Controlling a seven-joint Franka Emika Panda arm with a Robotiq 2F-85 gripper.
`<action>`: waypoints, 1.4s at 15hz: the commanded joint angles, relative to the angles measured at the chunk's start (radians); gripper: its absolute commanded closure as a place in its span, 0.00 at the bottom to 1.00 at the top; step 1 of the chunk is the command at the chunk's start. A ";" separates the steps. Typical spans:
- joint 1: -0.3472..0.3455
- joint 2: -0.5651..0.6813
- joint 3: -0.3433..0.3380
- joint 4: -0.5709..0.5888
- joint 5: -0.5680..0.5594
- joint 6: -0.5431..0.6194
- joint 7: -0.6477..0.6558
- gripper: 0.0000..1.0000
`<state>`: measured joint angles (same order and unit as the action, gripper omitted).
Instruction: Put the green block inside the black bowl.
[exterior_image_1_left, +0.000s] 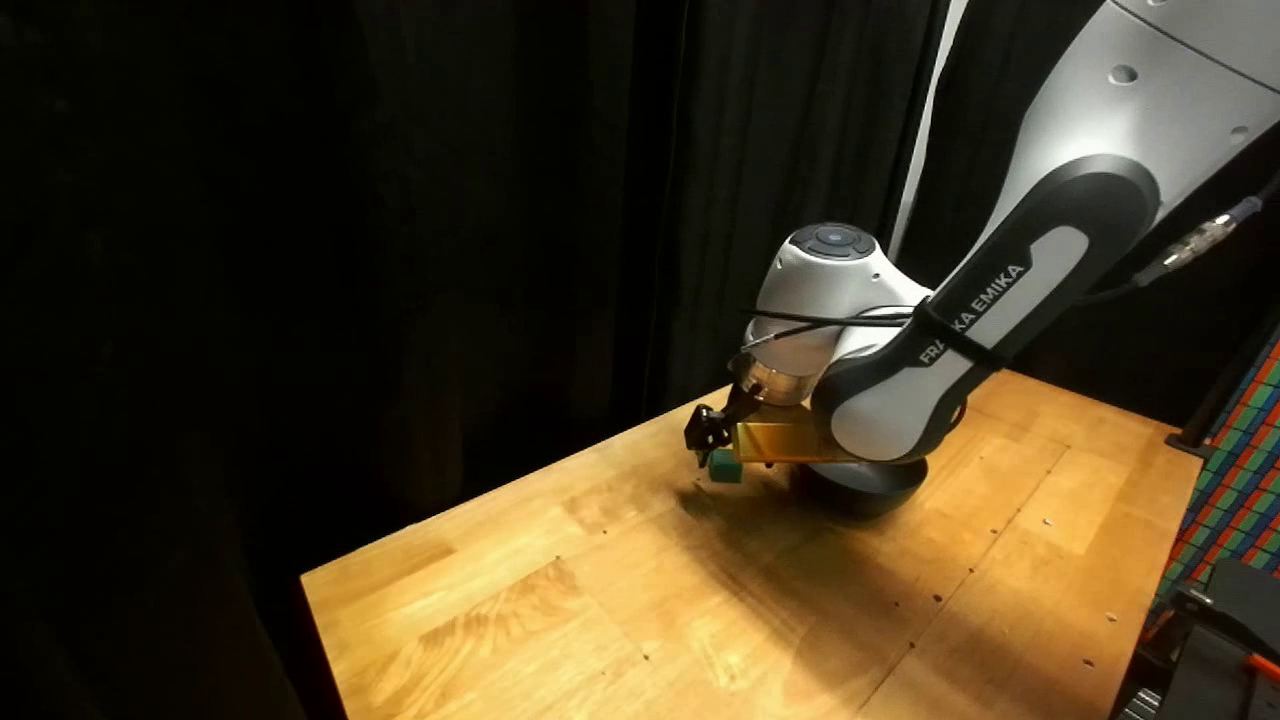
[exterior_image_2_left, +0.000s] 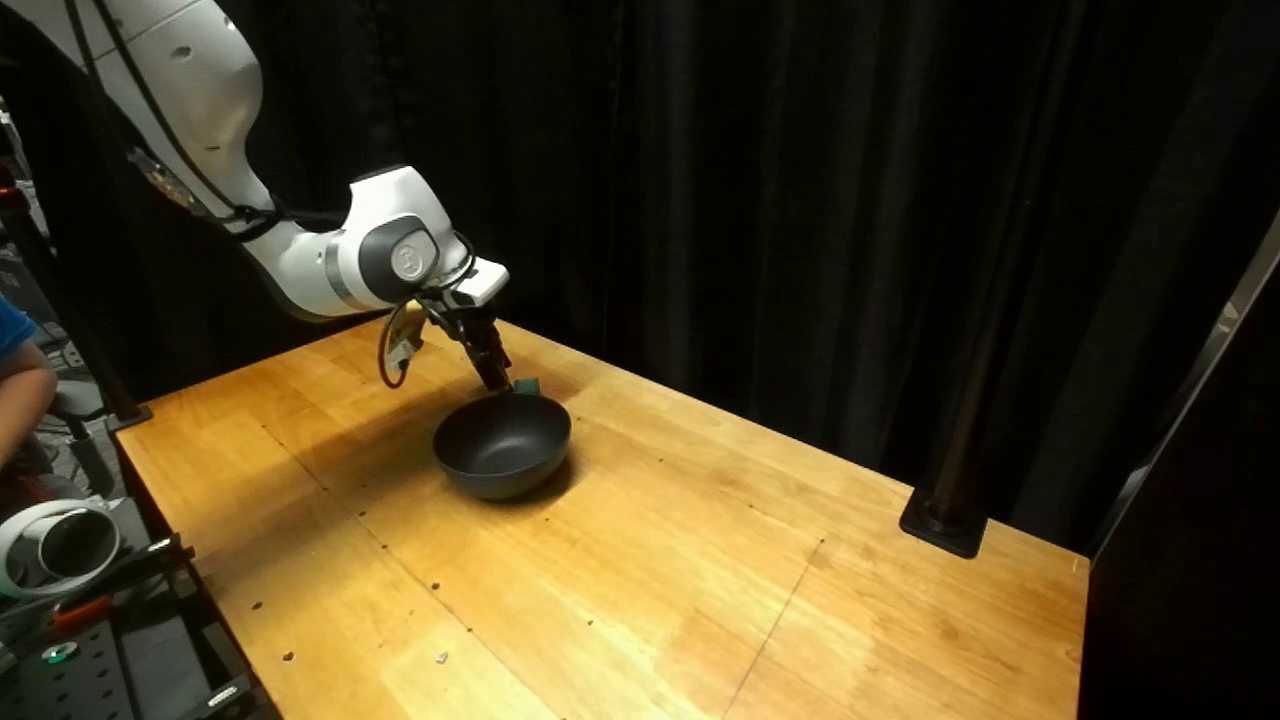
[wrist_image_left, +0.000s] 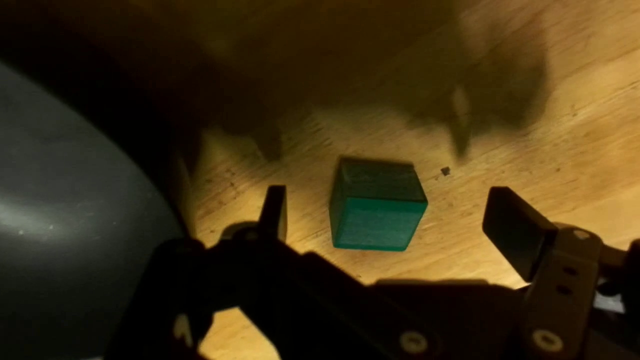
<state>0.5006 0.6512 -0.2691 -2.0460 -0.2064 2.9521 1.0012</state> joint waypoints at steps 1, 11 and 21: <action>0.076 0.057 -0.077 0.044 0.022 0.042 0.042 0.00; 0.208 0.125 -0.201 0.069 0.063 0.039 0.078 0.79; 0.102 -0.230 -0.150 -0.091 -0.001 -0.167 -0.115 0.79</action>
<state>0.6477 0.5812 -0.4313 -2.0618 -0.1750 2.8698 0.9488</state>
